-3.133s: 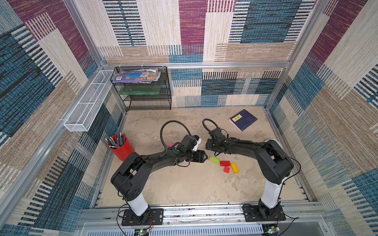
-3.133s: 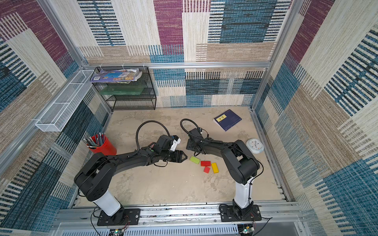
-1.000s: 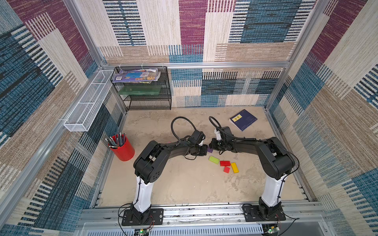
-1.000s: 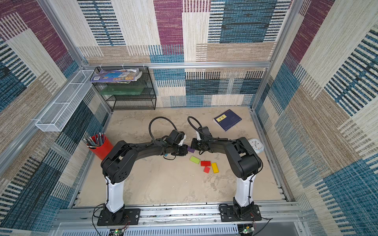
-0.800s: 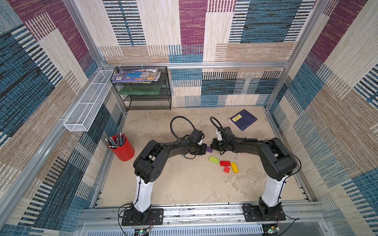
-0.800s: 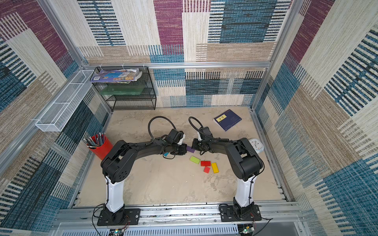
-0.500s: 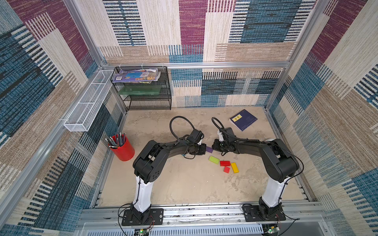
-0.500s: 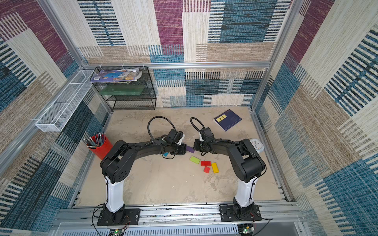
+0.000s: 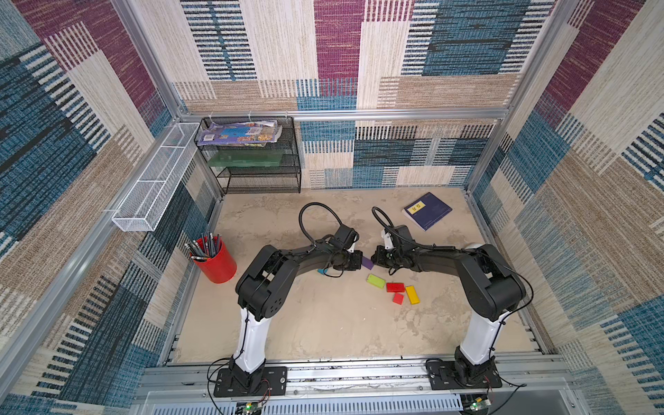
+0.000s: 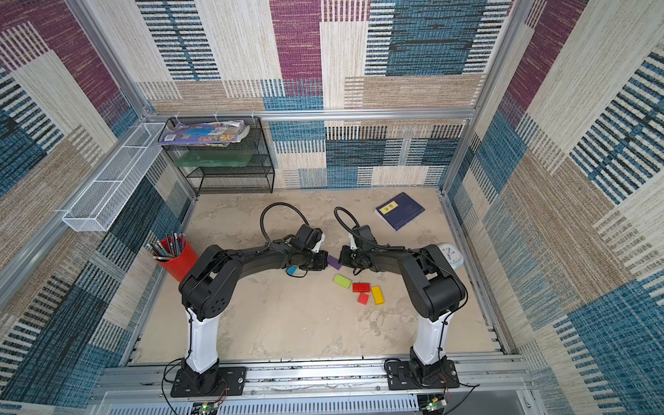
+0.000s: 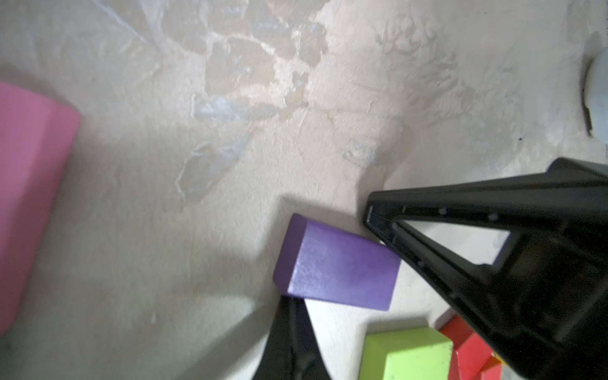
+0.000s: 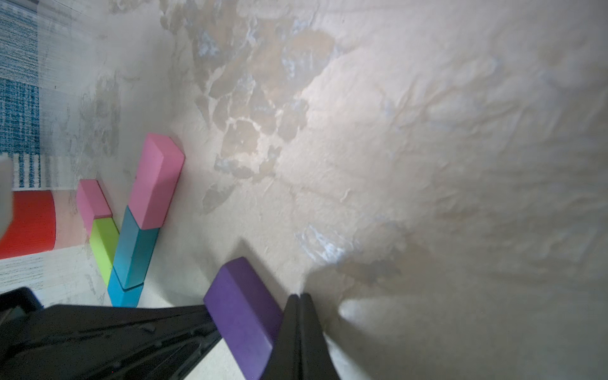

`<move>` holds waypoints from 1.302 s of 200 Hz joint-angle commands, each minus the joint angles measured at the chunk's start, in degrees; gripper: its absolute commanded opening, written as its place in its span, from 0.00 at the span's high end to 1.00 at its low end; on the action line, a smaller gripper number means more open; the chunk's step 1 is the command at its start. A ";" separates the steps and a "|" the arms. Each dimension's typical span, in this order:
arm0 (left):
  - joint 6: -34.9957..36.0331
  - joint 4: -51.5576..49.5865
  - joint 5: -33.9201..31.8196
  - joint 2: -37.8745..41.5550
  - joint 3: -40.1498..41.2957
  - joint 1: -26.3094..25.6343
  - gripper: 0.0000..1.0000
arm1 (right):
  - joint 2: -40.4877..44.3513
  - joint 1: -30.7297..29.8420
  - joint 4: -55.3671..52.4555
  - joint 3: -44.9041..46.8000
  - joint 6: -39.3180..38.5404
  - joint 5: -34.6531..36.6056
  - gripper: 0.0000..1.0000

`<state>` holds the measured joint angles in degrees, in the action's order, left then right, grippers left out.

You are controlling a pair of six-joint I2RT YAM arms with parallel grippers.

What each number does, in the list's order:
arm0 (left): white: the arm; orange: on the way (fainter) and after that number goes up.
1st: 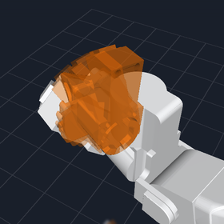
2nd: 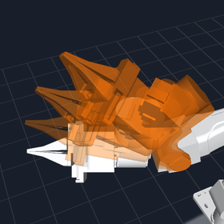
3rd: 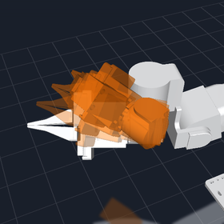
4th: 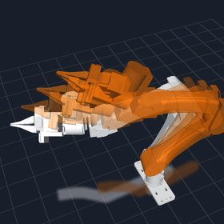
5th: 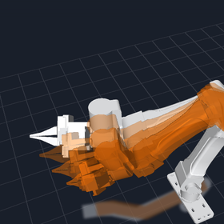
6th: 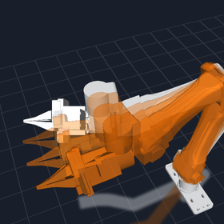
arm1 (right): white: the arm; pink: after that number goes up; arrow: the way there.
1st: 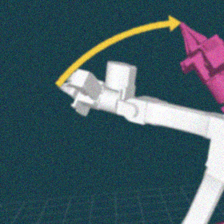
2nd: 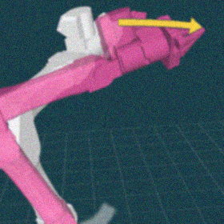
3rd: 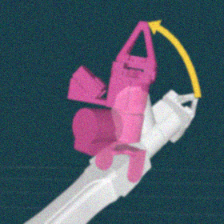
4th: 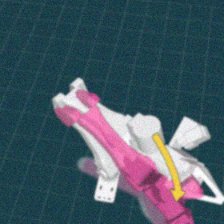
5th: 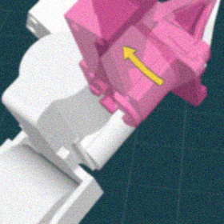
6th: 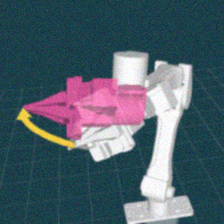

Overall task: Assemble the letter v with building blocks
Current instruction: Adjust the building block at the center of the board.

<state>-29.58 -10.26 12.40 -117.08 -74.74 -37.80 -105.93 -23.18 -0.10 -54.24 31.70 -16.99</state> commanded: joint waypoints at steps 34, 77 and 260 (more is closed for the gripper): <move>1.28 -5.47 -2.56 0.64 1.26 1.01 1.00 | -0.42 0.16 -1.75 -0.22 0.21 -1.09 0.95; 0.52 -1.92 0.15 4.47 5.04 1.26 1.00 | 5.06 -0.35 -0.85 2.88 -2.43 1.74 0.93; 3.20 8.27 4.04 43.48 31.76 1.15 0.81 | 23.11 -11.61 -21.95 6.07 -18.45 17.32 0.32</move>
<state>-27.92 -2.52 15.81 -74.32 -43.48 -36.77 -80.31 -33.80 -19.22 -47.99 13.87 -1.34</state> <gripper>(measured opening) 0.188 0.678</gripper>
